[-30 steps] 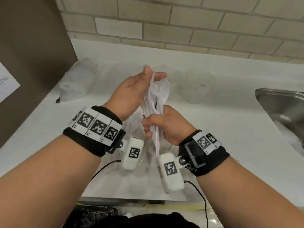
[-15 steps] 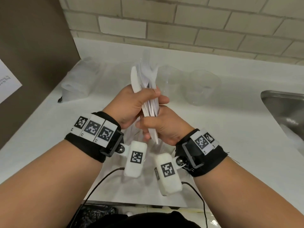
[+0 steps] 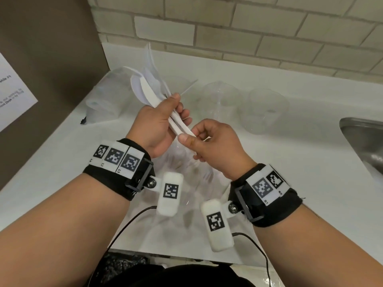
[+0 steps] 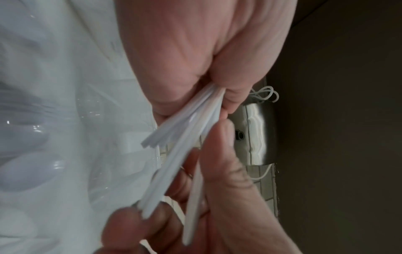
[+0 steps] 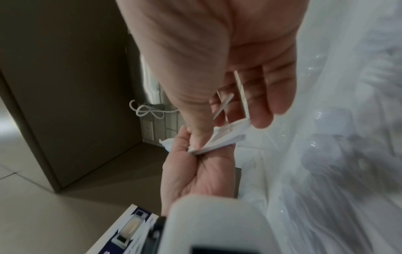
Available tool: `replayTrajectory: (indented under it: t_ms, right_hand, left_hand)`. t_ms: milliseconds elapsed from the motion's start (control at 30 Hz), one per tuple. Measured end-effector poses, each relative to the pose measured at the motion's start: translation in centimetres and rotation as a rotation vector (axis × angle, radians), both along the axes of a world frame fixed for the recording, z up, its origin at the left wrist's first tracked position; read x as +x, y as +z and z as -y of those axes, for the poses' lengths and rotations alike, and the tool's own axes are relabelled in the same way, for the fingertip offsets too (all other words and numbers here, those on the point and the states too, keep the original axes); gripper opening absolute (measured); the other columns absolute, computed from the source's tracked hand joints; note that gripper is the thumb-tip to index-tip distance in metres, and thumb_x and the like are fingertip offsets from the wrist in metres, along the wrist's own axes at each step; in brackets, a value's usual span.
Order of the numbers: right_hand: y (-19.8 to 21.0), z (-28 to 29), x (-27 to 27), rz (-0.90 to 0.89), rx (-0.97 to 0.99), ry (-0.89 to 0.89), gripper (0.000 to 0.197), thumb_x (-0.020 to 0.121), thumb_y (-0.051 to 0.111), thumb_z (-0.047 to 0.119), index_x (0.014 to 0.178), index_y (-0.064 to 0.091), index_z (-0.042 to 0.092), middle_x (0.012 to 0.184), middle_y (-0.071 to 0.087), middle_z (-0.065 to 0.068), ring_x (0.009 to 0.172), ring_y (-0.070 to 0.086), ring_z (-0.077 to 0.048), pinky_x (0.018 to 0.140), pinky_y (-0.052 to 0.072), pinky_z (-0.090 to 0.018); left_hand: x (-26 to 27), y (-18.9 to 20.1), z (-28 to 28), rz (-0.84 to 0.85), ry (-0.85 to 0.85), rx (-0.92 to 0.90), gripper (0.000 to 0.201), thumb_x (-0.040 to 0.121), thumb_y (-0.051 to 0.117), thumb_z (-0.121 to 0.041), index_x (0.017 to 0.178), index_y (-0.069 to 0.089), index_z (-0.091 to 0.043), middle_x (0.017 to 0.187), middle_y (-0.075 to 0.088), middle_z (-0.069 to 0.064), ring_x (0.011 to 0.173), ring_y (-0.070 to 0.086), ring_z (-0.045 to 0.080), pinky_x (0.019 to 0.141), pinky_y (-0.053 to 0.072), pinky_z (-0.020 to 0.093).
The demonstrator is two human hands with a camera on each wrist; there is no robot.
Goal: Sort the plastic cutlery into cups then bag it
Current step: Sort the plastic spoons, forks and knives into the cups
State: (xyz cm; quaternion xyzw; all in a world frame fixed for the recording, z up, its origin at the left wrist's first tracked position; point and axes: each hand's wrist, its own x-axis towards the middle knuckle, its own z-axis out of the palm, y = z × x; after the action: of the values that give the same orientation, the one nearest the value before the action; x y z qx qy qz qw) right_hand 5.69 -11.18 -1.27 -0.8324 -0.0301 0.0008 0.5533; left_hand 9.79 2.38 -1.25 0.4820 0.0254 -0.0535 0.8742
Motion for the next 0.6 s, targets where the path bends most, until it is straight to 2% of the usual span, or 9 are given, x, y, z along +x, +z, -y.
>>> replayTrajectory:
  t_ms: [100, 200, 267, 367, 467, 533, 600]
  right_hand:
    - [-0.2, -0.5, 0.1, 0.065, -0.067, -0.015, 0.020, 0.085, 0.068, 0.036, 0.081, 0.064, 0.016, 0.073, 0.065, -0.011, 0.062, 0.056, -0.018, 0.060, 0.048, -0.027]
    - [-0.6, -0.3, 0.1, 0.033, -0.082, 0.021, 0.013, 0.085, 0.069, 0.023, 0.078, 0.058, 0.020, 0.073, 0.064, -0.004, 0.063, 0.060, -0.016, 0.067, 0.053, -0.032]
    - [-1.0, 0.3, 0.0, -0.021, -0.098, 0.062, 0.016, 0.084, 0.068, 0.014, 0.082, 0.055, 0.022, 0.075, 0.064, -0.004, 0.065, 0.062, -0.017, 0.068, 0.055, -0.036]
    - [-1.1, 1.7, -0.2, -0.123, -0.166, 0.138, 0.029, 0.083, 0.061, 0.000, 0.097, 0.055, 0.025, 0.079, 0.066, -0.007, 0.067, 0.060, -0.014, 0.066, 0.052, -0.034]
    - [-0.4, 3.5, 0.2, -0.181, -0.120, 0.069, 0.034, 0.077, 0.052, -0.015, 0.084, 0.058, 0.017, 0.080, 0.063, -0.005, 0.073, 0.064, -0.020, 0.067, 0.051, -0.034]
    - [0.5, 3.8, 0.7, -0.140, -0.054, 0.022, 0.030, 0.077, 0.054, -0.013, 0.081, 0.056, 0.016, 0.082, 0.059, -0.002, 0.074, 0.063, -0.022, 0.063, 0.049, -0.030]
    - [1.5, 3.0, 1.1, -0.062, -0.015, 0.023, 0.019, 0.081, 0.060, 0.000, 0.079, 0.056, 0.019, 0.075, 0.056, 0.004, 0.066, 0.056, -0.016, 0.059, 0.044, -0.026]
  left_hand:
    - [0.0, -0.1, 0.1, -0.019, 0.010, 0.065, 0.019, 0.094, 0.058, -0.017, 0.075, 0.058, -0.013, 0.066, 0.053, -0.001, 0.058, 0.057, 0.010, 0.067, 0.052, 0.030]
    - [0.0, -0.6, 0.1, -0.046, 0.047, 0.129, 0.017, 0.092, 0.062, -0.019, 0.075, 0.058, -0.014, 0.065, 0.053, -0.002, 0.054, 0.055, 0.010, 0.058, 0.049, 0.028]
    - [0.2, -0.8, 0.0, -0.082, 0.100, 0.139, 0.018, 0.090, 0.064, -0.020, 0.074, 0.058, -0.015, 0.063, 0.052, -0.002, 0.051, 0.055, 0.009, 0.057, 0.047, 0.027]
    - [0.7, -1.1, -0.6, -0.169, 0.233, 0.093, 0.019, 0.091, 0.062, -0.019, 0.074, 0.056, -0.014, 0.059, 0.050, -0.003, 0.044, 0.055, 0.009, 0.056, 0.048, 0.025]
    - [0.9, -1.4, -1.3, -0.220, 0.272, 0.084, 0.021, 0.092, 0.061, -0.020, 0.074, 0.053, -0.013, 0.061, 0.047, -0.001, 0.041, 0.052, 0.010, 0.050, 0.047, 0.025]
    - [0.7, -1.5, -1.4, -0.226, 0.205, 0.208, 0.016, 0.091, 0.062, -0.020, 0.079, 0.054, -0.012, 0.064, 0.047, 0.000, 0.040, 0.048, 0.010, 0.045, 0.044, 0.023]
    - [0.2, -1.7, -1.0, -0.213, 0.087, 0.368, 0.012, 0.088, 0.065, -0.017, 0.086, 0.055, -0.011, 0.064, 0.048, 0.000, 0.041, 0.046, 0.010, 0.043, 0.042, 0.022]
